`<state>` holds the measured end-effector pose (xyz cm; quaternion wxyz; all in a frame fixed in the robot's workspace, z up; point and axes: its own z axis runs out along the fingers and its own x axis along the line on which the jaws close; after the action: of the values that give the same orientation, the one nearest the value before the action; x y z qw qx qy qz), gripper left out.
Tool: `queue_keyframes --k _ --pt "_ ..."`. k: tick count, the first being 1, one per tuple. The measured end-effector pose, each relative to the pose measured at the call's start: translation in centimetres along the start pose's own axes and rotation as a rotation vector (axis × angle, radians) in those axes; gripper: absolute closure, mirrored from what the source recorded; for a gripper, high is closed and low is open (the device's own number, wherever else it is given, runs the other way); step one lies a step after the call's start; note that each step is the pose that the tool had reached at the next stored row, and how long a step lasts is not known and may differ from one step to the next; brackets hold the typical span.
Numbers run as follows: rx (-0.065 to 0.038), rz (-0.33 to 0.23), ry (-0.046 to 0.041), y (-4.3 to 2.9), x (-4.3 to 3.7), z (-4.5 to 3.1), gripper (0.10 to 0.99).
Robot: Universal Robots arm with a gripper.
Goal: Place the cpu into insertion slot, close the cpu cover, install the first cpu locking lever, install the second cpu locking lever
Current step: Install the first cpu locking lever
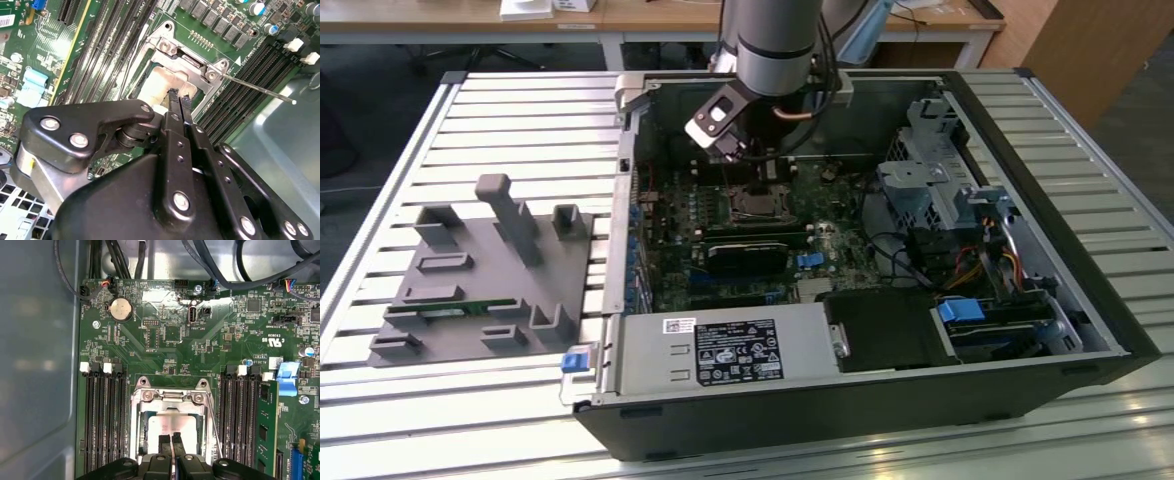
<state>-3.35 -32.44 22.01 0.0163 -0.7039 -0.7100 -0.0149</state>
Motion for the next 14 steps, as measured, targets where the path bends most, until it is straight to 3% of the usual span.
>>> queue_keyframes --k 14 --pt "0.000 0.000 0.0001 0.00 0.08 -1.77 0.933"
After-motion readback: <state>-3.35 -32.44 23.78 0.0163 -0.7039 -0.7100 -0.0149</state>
